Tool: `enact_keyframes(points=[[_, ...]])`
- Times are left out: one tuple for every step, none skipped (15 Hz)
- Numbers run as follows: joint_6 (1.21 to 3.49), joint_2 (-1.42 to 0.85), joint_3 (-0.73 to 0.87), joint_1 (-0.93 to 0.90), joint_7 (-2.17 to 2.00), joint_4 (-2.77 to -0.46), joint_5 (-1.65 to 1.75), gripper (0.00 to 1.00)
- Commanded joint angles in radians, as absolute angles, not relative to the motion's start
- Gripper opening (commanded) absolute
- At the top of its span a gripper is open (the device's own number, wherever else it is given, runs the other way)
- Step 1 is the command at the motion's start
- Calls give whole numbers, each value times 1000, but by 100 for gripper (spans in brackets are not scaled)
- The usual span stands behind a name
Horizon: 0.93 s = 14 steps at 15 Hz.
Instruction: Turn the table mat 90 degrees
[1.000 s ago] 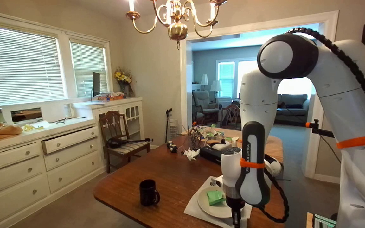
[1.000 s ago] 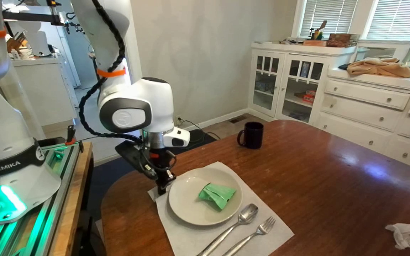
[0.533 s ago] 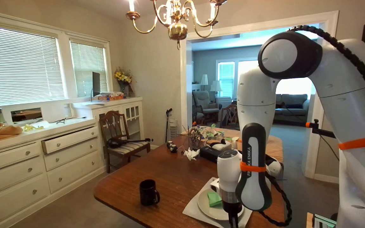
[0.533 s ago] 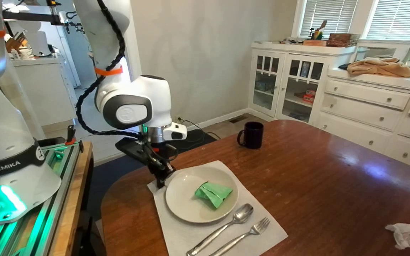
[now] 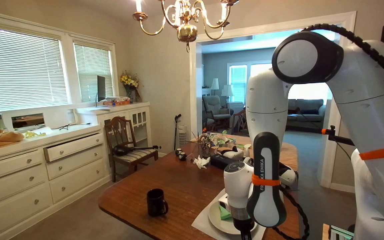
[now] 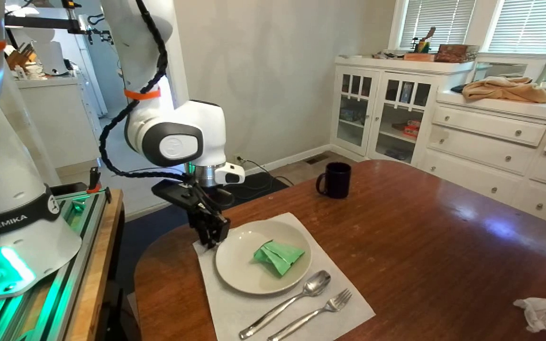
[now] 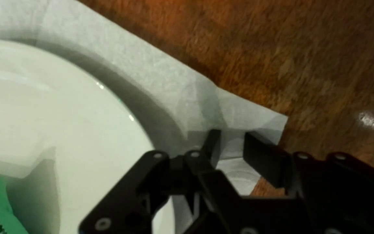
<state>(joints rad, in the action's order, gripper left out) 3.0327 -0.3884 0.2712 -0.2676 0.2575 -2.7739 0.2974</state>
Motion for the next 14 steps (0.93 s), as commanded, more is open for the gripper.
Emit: enact_keyframes(points=[[2877,-345,254,-245,199,-2768,310,62],[2811,-300,219,-191,215,-2762,293,70],[2760,-275,197,-157,221,-2754,280,77],[2692,-238,175,-112,238,-2745,258,84],[2647,-199,162,-82,241,-2755,245,93],[2619,-113,175,-57,232,-2825,260,99],[2548,-126,153,-15,259,-2757,221,100],[2500,-95,154,20,277,-2745,195,100],[2455,-52,163,52,294,-2743,173,100],[2427,4,178,87,321,-2763,151,100],[2408,97,201,117,313,-2832,154,100],[2336,98,217,148,342,-2771,123,100],[2296,127,241,179,351,-2746,113,100],[2255,181,263,206,348,-2744,122,100]])
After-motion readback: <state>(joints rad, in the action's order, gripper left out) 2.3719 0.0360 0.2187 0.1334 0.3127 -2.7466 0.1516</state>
